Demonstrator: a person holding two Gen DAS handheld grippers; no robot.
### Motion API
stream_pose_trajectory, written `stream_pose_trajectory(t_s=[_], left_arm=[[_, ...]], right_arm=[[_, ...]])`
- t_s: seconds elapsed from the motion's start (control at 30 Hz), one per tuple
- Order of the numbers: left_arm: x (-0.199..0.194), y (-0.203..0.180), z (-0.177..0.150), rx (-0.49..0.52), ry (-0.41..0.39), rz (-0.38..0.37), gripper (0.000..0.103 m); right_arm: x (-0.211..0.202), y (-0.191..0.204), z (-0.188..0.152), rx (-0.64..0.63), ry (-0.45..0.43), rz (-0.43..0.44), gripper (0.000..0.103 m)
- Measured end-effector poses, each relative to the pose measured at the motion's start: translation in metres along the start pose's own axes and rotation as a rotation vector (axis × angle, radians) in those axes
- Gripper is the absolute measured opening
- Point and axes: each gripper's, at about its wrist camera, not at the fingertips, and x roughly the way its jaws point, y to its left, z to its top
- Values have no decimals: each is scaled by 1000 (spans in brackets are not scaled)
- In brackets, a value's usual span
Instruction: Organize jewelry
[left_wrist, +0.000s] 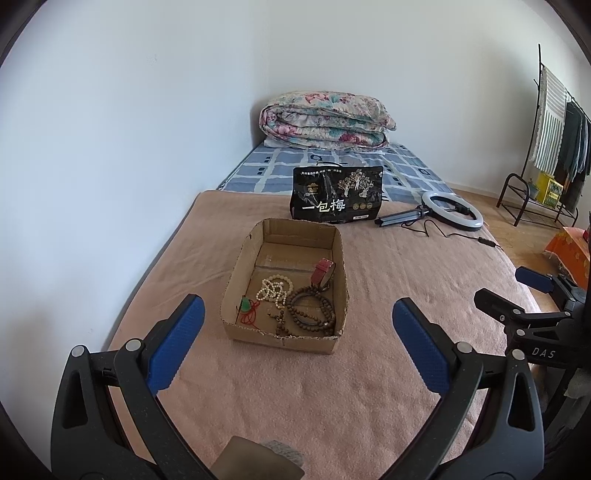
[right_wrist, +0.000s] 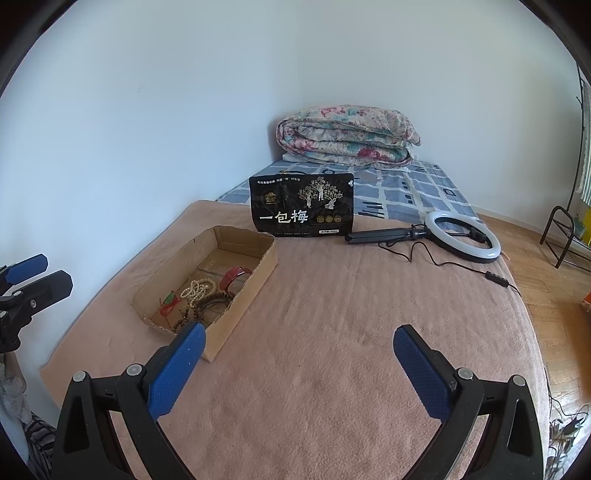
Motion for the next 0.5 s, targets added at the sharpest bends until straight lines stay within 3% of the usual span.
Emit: stream_pose_trajectory(t_s=[0.5], left_arm=[[-1,2,-1,-1,-1,1,103]], right_arm=[[-1,-1,0,8,2,1,103]])
